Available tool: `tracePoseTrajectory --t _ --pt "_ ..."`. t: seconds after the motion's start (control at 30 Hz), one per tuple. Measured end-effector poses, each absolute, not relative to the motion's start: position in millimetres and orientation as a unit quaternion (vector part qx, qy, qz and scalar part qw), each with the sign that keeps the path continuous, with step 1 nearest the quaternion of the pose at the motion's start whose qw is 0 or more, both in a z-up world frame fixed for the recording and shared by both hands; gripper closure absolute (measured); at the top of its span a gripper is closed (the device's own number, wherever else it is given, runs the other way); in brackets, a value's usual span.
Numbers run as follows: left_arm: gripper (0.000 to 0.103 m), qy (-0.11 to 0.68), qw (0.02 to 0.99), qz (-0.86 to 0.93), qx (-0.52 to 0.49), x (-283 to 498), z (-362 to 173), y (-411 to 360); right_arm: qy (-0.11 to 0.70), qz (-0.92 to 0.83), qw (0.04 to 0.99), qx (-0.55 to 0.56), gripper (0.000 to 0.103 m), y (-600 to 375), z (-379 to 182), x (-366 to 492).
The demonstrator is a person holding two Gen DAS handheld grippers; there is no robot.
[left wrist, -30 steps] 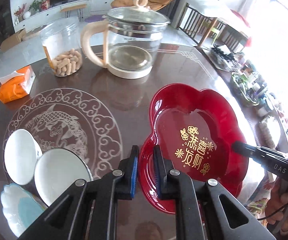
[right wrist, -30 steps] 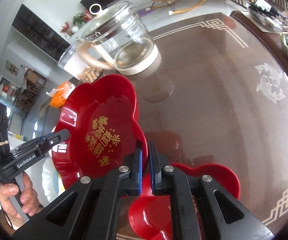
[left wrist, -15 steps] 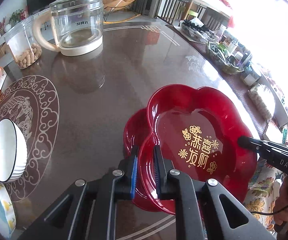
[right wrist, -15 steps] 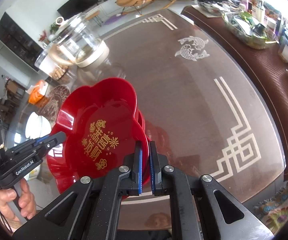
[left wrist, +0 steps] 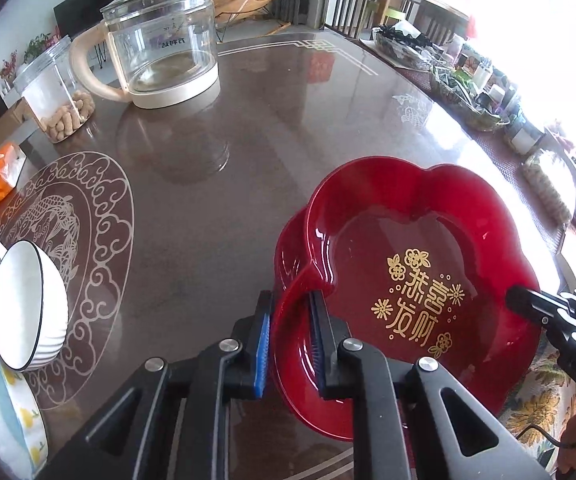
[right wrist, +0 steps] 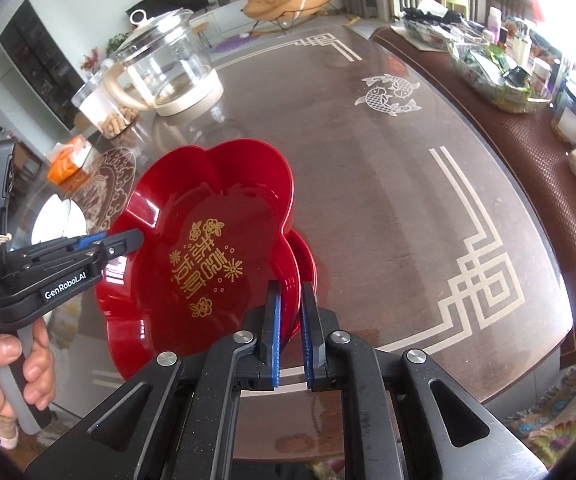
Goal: Organize plates and bowls
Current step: 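Carry the red plate with the right gripper and lower it onto the stack, then open the right gripper and withdraw it from the red plate stack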
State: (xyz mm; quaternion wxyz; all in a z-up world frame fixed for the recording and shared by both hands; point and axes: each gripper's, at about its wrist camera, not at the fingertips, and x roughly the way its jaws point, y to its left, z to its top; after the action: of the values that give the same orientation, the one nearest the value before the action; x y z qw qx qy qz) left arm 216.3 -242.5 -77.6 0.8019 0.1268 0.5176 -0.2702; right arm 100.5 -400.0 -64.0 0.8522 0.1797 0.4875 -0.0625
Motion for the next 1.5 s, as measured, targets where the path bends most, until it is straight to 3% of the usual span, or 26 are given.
tracePoseTrajectory --t 0.1,0.17,0.23,0.3,0.37,0.63,1.0,1.17,1.23,1.3,1.5 --pt "0.087 0.507 0.804 -0.269 0.153 209.1 -74.9 -246.1 0.489 -0.069 0.853 0.169 0.092 -398.9 -64.1 101.3" --pt "0.080 0.502 0.806 -0.269 0.160 207.3 -72.6 -246.7 0.491 -0.071 0.852 0.168 0.092 -399.5 -65.6 101.5" --pt "0.069 0.497 0.810 -0.266 0.162 207.1 -68.8 -246.6 0.488 -0.070 0.853 0.173 0.088 -400.9 -65.3 101.9" --pt "0.039 0.485 0.819 -0.258 0.166 206.1 -63.9 -245.9 0.483 -0.073 0.855 0.174 0.083 -402.1 -63.2 101.8" --pt "0.026 0.470 0.830 -0.249 0.167 204.2 -57.2 -243.4 0.480 -0.074 0.857 0.174 0.083 -402.1 -61.3 102.6" --pt "0.026 0.452 0.846 -0.250 0.128 197.3 -35.0 -221.0 0.458 -0.104 0.869 0.158 0.074 -399.5 -57.5 94.8" --pt "0.026 0.452 0.850 -0.255 0.092 180.6 -28.8 -190.5 0.446 -0.101 0.875 0.162 0.073 -402.6 -71.4 96.9" --pt "0.026 0.458 0.849 -0.254 0.068 172.7 -31.8 -173.5 0.403 -0.119 0.887 0.191 0.062 -415.1 -48.6 82.6" --pt "0.026 0.462 0.848 -0.255 0.049 166.1 -34.7 -164.0 0.392 -0.122 0.890 0.198 0.049 -414.2 -40.5 76.4" --pt "0.024 0.468 0.846 -0.254 0.030 157.3 -40.1 -154.7 0.380 -0.121 0.895 0.200 0.043 -407.3 -33.7 69.9" --pt "0.023 0.474 0.848 -0.236 0.005 115.6 -66.0 -121.0 0.348 -0.094 0.913 0.189 0.038 -354.8 -29.9 51.7"
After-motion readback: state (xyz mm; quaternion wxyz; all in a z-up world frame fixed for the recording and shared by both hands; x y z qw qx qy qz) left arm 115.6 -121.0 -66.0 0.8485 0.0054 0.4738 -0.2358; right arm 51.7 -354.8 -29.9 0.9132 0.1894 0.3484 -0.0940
